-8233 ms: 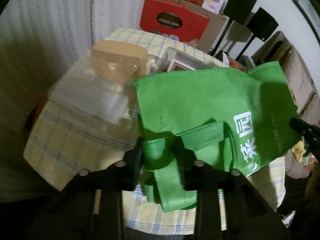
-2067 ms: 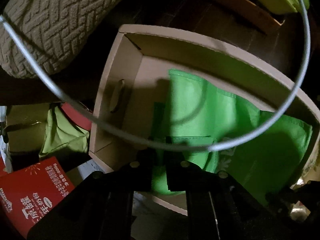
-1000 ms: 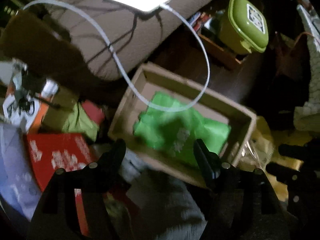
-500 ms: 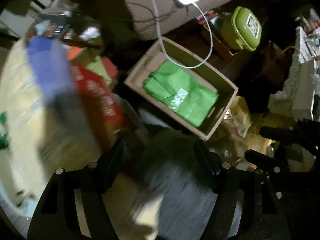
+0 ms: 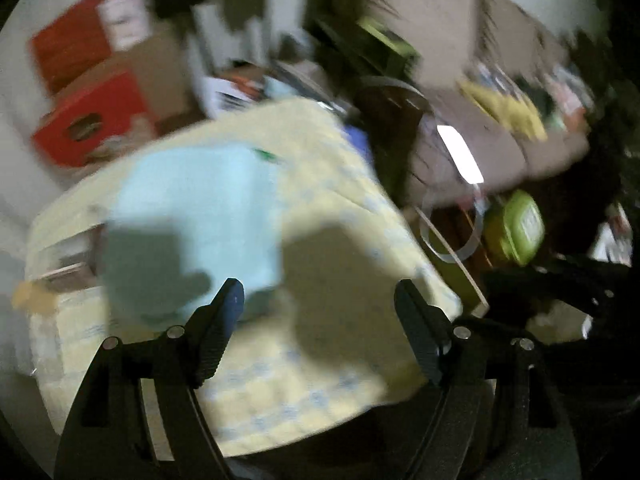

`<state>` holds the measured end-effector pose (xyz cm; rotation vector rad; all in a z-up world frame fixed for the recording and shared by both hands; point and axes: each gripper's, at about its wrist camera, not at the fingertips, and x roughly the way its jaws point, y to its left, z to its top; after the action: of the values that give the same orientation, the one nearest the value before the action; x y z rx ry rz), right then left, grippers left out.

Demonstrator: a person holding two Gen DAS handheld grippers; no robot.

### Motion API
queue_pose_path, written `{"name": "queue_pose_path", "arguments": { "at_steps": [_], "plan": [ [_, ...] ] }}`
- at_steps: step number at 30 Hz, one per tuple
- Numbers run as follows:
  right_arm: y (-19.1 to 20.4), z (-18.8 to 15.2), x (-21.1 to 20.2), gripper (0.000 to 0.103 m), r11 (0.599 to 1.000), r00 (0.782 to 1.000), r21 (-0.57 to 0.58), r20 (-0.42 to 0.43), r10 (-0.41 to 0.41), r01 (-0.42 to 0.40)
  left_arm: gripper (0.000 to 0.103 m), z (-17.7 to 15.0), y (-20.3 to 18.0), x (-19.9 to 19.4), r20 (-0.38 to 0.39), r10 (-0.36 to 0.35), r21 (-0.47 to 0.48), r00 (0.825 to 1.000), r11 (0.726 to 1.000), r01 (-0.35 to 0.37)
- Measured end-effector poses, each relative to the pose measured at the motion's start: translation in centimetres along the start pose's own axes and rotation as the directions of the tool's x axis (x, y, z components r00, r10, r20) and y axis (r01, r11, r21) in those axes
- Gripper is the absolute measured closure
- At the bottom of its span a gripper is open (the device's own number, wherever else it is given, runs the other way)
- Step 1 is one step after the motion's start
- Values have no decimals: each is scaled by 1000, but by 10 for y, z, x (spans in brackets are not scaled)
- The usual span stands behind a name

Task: Organize objects
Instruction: 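Move the right gripper to the light blue towel and grasp its edge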

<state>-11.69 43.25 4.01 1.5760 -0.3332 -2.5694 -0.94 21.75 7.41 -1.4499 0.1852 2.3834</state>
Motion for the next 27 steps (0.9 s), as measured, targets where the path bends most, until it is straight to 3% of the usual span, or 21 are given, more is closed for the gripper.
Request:
{"name": "queue_pose_path", "arguments": {
  "at_steps": [2,7,13,16,19,23,26,27],
  "plan": [
    [18,9,-2,51,999,999,-36,25,24,-24,28,-1,26,-9,58,34,-62,998,998,-31],
    [55,32,7,51,993,996,-106,64,66,-59,28,-15,87,-20,133,49,-216,990,976,-19],
    [82,48,30,38,985,988,-160,135,78,-55,25,-33,132,-15,156,99,-304,983,952,-47],
    [77,55,45,38,990,990,-133,123,64,-48,19,-42,148,-11,171,109,-340,979,939,-45],
    [73,64,63,38,994,995,-110,96,34,-23,18,-56,168,-2,150,132,-374,980,925,-67],
    [72,72,77,37,996,996,-90,86,30,-22,18,-76,188,9,89,102,-416,991,908,-56],
    [67,76,79,28,997,994,-63,97,54,-48,16,-92,200,16,81,92,-443,992,895,-47],
    [67,77,80,28,997,993,-60,100,56,-50,16,-96,202,19,79,182,-581,980,807,-103]
  ]
}}
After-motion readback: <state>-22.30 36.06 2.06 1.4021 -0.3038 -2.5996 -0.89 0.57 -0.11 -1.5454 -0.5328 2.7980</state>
